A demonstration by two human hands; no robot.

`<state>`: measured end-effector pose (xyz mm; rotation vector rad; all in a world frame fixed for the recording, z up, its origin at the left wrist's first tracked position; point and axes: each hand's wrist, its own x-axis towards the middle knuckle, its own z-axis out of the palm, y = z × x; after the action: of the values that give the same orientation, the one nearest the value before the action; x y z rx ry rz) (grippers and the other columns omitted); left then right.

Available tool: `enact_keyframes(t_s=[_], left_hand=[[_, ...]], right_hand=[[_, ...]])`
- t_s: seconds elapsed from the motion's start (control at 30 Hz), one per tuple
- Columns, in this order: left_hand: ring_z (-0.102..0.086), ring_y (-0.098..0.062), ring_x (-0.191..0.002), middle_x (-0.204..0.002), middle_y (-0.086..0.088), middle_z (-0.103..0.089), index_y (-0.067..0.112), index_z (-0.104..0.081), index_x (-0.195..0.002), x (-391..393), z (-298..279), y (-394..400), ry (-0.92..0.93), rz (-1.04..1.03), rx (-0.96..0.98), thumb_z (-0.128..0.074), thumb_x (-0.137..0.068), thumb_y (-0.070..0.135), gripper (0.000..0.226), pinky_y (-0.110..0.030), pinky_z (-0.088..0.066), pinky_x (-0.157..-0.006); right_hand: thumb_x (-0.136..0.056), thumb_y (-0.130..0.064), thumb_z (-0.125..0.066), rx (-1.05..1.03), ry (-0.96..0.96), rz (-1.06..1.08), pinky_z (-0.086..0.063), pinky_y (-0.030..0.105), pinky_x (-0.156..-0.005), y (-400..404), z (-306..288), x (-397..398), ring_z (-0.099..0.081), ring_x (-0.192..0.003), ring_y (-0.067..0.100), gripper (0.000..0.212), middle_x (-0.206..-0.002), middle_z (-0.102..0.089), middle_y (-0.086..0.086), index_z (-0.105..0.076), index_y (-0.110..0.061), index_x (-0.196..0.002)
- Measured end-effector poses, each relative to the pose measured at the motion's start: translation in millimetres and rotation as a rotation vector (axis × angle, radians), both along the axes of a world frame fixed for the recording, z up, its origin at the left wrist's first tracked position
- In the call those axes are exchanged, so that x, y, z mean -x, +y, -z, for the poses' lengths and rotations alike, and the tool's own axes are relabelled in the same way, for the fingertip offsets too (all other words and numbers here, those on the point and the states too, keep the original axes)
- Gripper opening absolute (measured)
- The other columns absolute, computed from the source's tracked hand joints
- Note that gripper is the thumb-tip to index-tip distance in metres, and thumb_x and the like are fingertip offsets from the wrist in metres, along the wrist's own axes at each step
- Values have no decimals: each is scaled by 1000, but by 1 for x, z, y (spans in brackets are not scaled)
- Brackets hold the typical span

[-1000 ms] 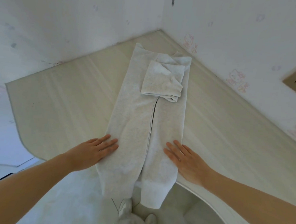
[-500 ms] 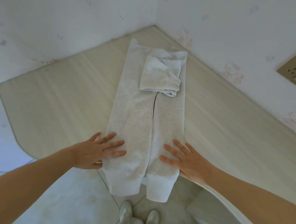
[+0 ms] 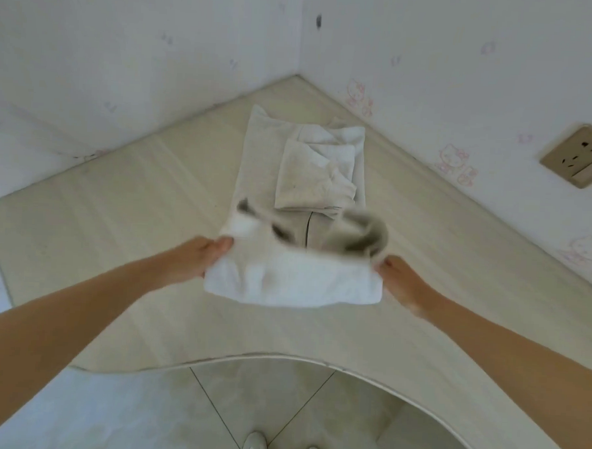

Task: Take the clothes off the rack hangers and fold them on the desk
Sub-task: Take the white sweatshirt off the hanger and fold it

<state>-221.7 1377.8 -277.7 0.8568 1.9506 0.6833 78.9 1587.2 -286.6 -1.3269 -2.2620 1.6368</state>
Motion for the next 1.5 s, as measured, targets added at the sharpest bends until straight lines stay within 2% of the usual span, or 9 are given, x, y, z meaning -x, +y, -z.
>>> enact_keyframes(t_s=[0.17,0.33,0.53,0.67,0.97,1.1,1.23,1.33,1.5], left_hand=[[-65,-27,-101,-111,-8,-67,16,-53,-124,11,15,42,-459,-471,-37,-25,-100,58,56,-41,-52,-86],[-63,-27,-106,-117,-8,-64,11,-60,-121,2,52,28,-160,-363,45,-55,-97,35,35,-47,-52,-95],[-69,-23,-101,-115,-4,-70,16,-62,-122,2,48,16,-314,-357,-78,-53,-99,29,28,-44,-56,-89],[-67,-24,-102,-116,-4,-67,15,-58,-123,1,46,26,-282,-401,-2,-58,-94,41,39,-39,-56,-85],[-55,-23,-112,-126,-2,-57,15,-48,-139,-3,41,44,-46,-304,-73,-40,-103,28,39,-38,-44,-96],[-63,-27,-99,-107,-5,-65,14,-59,-113,-2,52,27,24,-289,-7,-47,-98,28,24,-51,-52,-91],[-63,-20,-85,-93,1,-60,14,-49,-113,3,50,27,212,-272,7,-62,-91,31,30,-31,-50,-65],[-59,-21,-94,-107,-1,-54,23,-30,-134,7,48,29,173,-250,-52,-65,-90,25,57,-32,-47,-77],[-58,-27,-99,-114,-10,-52,41,-25,-124,8,39,29,-19,-178,-38,-54,-90,9,55,-39,-53,-83]], right_hand=[[-102,-45,-34,176,-164,302,-55,38,-80,23,4,28,-63,-100,28,40,-113,-63,9,-53,-14,-118],[-101,-36,-38,157,-279,280,-55,42,-82,18,20,32,-57,-100,27,30,-113,-55,7,-45,-13,-119],[-101,-19,-37,-49,-57,307,-48,39,-80,18,25,34,-56,-97,22,18,-115,-55,4,-45,-20,-116],[-92,-27,-59,213,-25,479,-49,47,-93,25,27,46,-57,-104,26,33,-119,-56,5,-46,-15,-120],[-95,-22,-54,39,-157,353,-46,47,-98,40,16,58,-52,-113,30,44,-129,-52,10,-43,-7,-135],[-92,-24,-59,24,-276,301,-49,41,-87,33,23,46,-54,-101,28,40,-119,-55,10,-45,-7,-126],[-89,-30,-64,6,-321,360,-46,37,-86,35,25,43,-51,-113,31,66,-133,-46,14,-29,-7,-140],[-90,-32,-61,83,-232,404,-48,46,-93,34,23,49,-51,-113,33,77,-137,-41,12,-10,-21,-148],[-95,-19,-55,55,-146,257,-39,38,-92,21,16,56,-44,-113,26,83,-146,-27,8,5,-39,-149]])
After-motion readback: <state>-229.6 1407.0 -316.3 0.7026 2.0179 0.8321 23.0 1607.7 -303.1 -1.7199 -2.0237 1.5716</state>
